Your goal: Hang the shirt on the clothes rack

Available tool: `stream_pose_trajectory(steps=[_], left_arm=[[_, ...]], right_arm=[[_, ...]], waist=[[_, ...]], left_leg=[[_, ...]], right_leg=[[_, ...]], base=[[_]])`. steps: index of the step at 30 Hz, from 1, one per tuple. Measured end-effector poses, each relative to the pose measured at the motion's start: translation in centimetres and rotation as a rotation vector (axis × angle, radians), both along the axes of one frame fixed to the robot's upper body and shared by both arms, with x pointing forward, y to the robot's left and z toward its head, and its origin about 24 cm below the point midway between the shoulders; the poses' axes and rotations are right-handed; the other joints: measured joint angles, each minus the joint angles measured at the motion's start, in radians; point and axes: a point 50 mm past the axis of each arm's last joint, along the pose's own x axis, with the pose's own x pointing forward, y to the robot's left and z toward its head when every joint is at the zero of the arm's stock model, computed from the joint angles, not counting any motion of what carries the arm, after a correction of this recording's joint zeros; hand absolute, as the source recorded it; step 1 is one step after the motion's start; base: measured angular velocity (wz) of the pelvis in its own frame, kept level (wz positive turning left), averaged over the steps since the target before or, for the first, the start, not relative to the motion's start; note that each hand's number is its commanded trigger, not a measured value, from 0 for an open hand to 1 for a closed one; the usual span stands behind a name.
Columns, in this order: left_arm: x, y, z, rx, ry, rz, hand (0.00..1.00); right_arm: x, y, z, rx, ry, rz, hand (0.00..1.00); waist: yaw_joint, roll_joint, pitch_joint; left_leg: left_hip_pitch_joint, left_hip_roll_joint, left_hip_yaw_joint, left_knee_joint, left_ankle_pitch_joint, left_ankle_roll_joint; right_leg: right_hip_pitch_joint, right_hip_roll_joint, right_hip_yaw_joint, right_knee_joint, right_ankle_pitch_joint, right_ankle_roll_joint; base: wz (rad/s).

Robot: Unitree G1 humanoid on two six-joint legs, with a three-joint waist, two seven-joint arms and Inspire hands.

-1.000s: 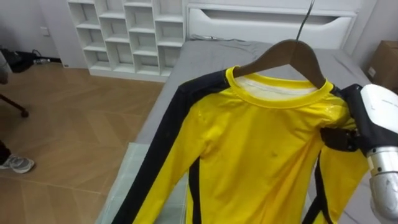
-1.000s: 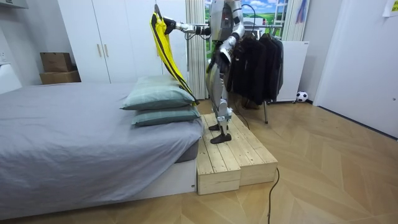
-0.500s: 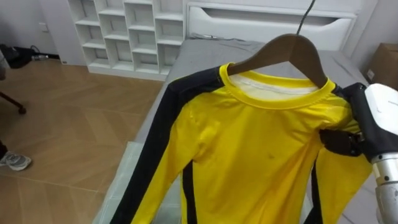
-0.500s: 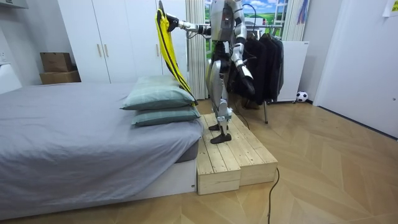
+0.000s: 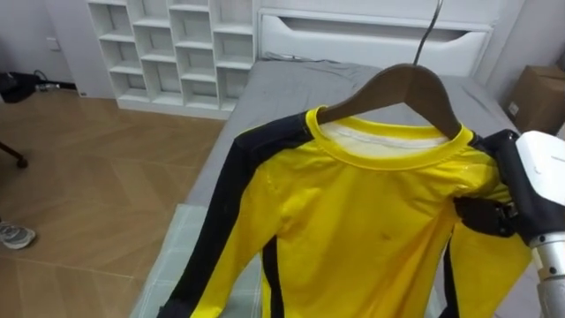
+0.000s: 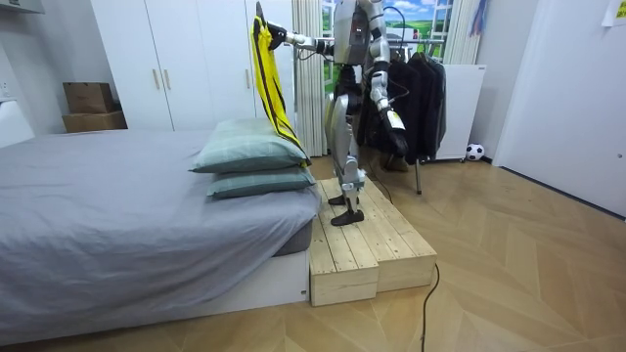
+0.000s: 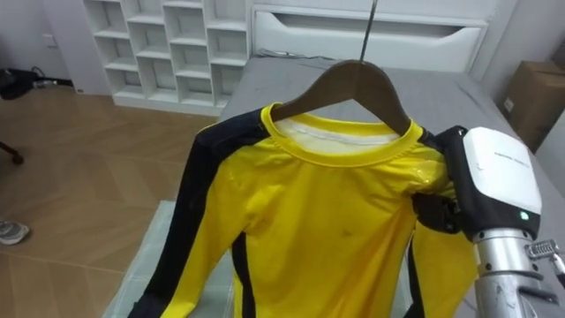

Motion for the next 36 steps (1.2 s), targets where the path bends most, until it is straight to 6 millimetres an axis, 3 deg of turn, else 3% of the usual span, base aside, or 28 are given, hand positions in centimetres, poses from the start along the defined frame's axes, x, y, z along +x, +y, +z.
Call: stream_pose_trajectory(steps=[7,10,12,15,16,17,18,19,20,21,23,25,27,29,31,33,34,35,36], left_arm=[[0.9,-0.3,-0.3,-0.038,0.008,-0.096,0.0],[1.9,-0.3,-0.4,-0.061,0.022,-0.202,0.0],[2.5,-0.3,-0.5,-0.071,0.013,-0.224,0.0],[3.5,-0.1,-0.5,-0.072,-0.003,-0.244,0.0],[3.8,-0.1,-0.5,-0.07,-0.008,-0.253,0.0],[4.2,-0.1,-0.5,-0.069,-0.014,-0.257,0.0],[4.2,-0.1,-0.5,-0.069,-0.014,-0.257,0.0],[4.5,0.0,-0.5,-0.067,-0.017,-0.257,0.0],[4.8,-0.1,-0.6,-0.071,-0.014,-0.261,0.0],[4.8,-0.1,-0.6,-0.076,-0.004,-0.27,0.0],[5.4,-0.2,-0.7,-0.082,0.004,-0.29,0.0],[6.3,-0.2,-0.7,-0.079,-0.003,-0.312,0.0],[6.4,0.0,-0.6,-0.075,0.011,-0.33,0.0],[6.0,-0.3,-0.7,-0.087,0.056,-0.349,0.0],[5.2,-0.3,-0.8,-0.095,0.097,-0.346,0.0],[4.8,-0.2,-0.7,-0.098,0.124,-0.336,0.0],[4.4,-0.1,-0.7,-0.098,0.139,-0.33,0.0],[4.0,0.1,-0.6,-0.091,0.165,-0.316,0.0],[3.6,0.2,-0.5,-0.089,0.191,-0.297,0.0]], right_arm=[[-0.5,0.0,-0.4,-0.004,0.013,0.006,1.0],[-0.7,-0.1,-0.7,0.016,0.029,0.005,1.0],[-0.9,-0.2,-1.1,0.017,0.043,-0.001,1.0],[-1.0,-0.2,-1.5,0.016,0.058,-0.007,1.0],[-1.0,-0.2,-1.5,0.013,0.06,-0.005,1.0],[-0.9,-0.1,-1.5,0.009,0.062,0.0,1.0],[-0.9,0.0,-1.5,0.012,0.064,0.002,1.0],[-0.8,0.2,-1.6,0.023,0.068,0.005,1.0],[-0.7,0.5,-1.6,0.029,0.069,0.01,1.0],[-0.7,1.0,-1.8,0.03,0.078,0.022,1.0],[-0.6,1.5,-2.2,0.023,0.092,0.043,1.0],[-0.5,1.5,-2.8,0.02,0.12,0.04,1.0],[-0.4,1.6,-3.2,0.019,0.14,0.046,1.0],[0.0,1.8,-2.9,0.025,0.137,0.062,1.0],[0.1,2.0,-2.8,0.052,0.139,0.074,1.0],[0.3,2.1,-2.7,0.062,0.147,0.092,1.0],[0.5,2.3,-2.4,0.06,0.141,0.106,1.0],[0.7,2.7,-2.3,0.059,0.135,0.121,1.0],[0.8,3.2,-2.4,0.057,0.139,0.14,1.0]], waist=[[-0.015,-0.005,0.0036],[-0.028,-0.011,0.0069],[-0.035,-0.014,0.0098],[-0.035,-0.019,0.0106],[-0.029,-0.013,0.0147],[-0.015,-0.01,0.0157],[-0.003,-0.004,0.0176],[0.012,0.0,0.0162],[0.029,0.013,0.0206],[0.045,0.021,0.0173],[0.048,0.032,0.016],[0.047,0.039,0.0142],[0.03,0.034,0.0091],[0.012,0.026,0.0082],[-0.001,0.021,0.0089],[-0.002,0.018,0.0082],[0.004,0.022,0.0097],[0.004,0.023,0.0109],[0.005,0.022,0.0106]], left_leg=[[0.001,0.002,0.026,0.0,-0.004,0.004],[0.005,0.01,0.064,-0.002,-0.01,0.006],[0.014,0.018,0.094,-0.001,-0.019,0.005],[0.023,0.041,0.174,0.007,-0.038,0.0],[0.026,0.058,0.226,0.017,-0.051,-0.004],[0.031,0.081,0.294,0.039,-0.069,-0.01],[0.035,0.094,0.333,0.046,-0.079,-0.014],[0.042,0.116,0.404,0.066,-0.095,-0.021],[0.056,0.138,0.475,0.078,-0.118,-0.029],[0.074,0.147,0.55,0.078,-0.127,-0.038],[0.102,0.151,0.636,0.081,-0.145,-0.05],[0.132,0.158,0.684,0.094,-0.162,-0.061],[0.144,0.158,0.709,0.103,-0.169,-0.07],[0.146,0.164,0.752,0.131,-0.169,-0.077],[0.14,0.186,0.761,0.194,-0.169,-0.077],[0.117,0.226,0.73,0.323,-0.169,-0.076],[0.097,0.256,0.678,0.417,-0.166,-0.072],[0.066,0.274,0.597,0.508,-0.147,-0.05],[0.026,0.28,0.506,0.595,-0.101,-0.044]], right_leg=[[-0.008,-0.005,0.017,0.002,0.0,0.001],[-0.019,0.002,0.048,0.005,0.002,0.003],[-0.027,0.006,0.074,0.014,0.003,0.003],[-0.075,0.02,0.121,0.056,0.003,0.003],[-0.102,0.024,0.116,0.069,0.008,-0.002],[-0.126,0.027,0.053,0.084,0.016,-0.009],[-0.14,0.026,0.0,0.089,0.02,-0.016],[-0.157,0.019,-0.122,0.095,0.03,-0.032],[-0.173,0.01,-0.212,0.111,0.035,-0.042],[-0.194,-0.006,-0.305,0.134,0.039,-0.055],[-0.205,-0.035,-0.415,0.182,0.023,-0.072],[-0.216,-0.047,-0.433,0.232,0.007,-0.064],[-0.229,-0.041,-0.413,0.237,-0.006,-0.079],[-0.25,-0.022,-0.367,0.229,-0.011,-0.101],[-0.254,-0.007,-0.339,0.228,-0.014,-0.106],[-0.255,0.016,-0.299,0.229,-0.022,-0.115],[-0.259,0.034,-0.259,0.239,-0.028,-0.123],[-0.265,0.056,-0.2,0.251,-0.033,-0.13],[-0.261,0.079,-0.141,0.251,-0.033,-0.134]], base=[[-0.08],[-0.28],[-0.5],[-0.88],[-1.4],[-1.56],[-1.83],[-1.79],[-2.21],[-1.78],[-1.34],[-0.83],[-0.49],[-0.63],[-0.6],[-0.72],[-1.14],[-1.46],[-1.29]])
